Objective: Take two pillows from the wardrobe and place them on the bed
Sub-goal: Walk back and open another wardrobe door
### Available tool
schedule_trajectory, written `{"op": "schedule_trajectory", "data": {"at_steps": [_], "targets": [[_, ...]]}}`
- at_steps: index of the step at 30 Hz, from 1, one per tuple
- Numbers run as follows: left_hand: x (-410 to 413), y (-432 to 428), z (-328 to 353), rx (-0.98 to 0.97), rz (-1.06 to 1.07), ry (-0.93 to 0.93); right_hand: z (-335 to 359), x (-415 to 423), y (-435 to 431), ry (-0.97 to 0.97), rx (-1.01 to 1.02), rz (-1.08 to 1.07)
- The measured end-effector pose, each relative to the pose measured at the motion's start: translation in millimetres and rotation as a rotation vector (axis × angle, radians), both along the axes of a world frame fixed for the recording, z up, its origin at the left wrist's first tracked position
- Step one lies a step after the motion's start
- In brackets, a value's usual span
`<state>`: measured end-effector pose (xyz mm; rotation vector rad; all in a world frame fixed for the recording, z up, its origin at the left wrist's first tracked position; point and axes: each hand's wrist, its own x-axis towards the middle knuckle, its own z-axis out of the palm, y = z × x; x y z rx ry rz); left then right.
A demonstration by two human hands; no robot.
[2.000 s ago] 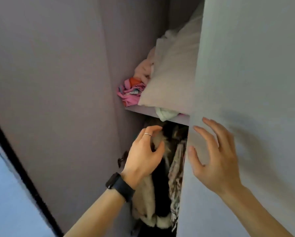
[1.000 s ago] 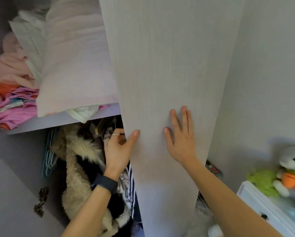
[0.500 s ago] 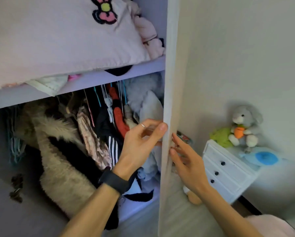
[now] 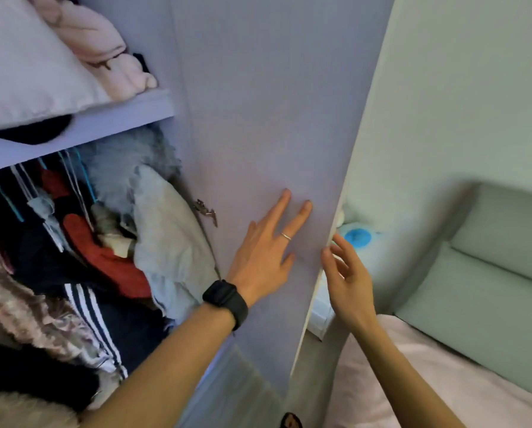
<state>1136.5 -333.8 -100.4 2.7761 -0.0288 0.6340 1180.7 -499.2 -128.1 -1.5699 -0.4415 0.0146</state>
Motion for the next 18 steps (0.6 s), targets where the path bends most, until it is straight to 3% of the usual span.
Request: {"op": "schedule_trajectory", "data": {"at_steps": [3,8,15,18], "targets": [[29,-11,-12,0.098,0.063,0.024,0,26,-1,-0.044,-0.083,-0.088],[52,-22,-27,0.103,0.112,-0.035,-8,49,4,-0.100,-0.168,-0.162],[41,-9,-39,-0.037,0.043,-0.019,-24,28,3,-0.137,-0.295,-0.254],[16,17,-54,-0.146,0.133,0.068,-36,5,4,-0.278,-0.382,-0.289]]}}
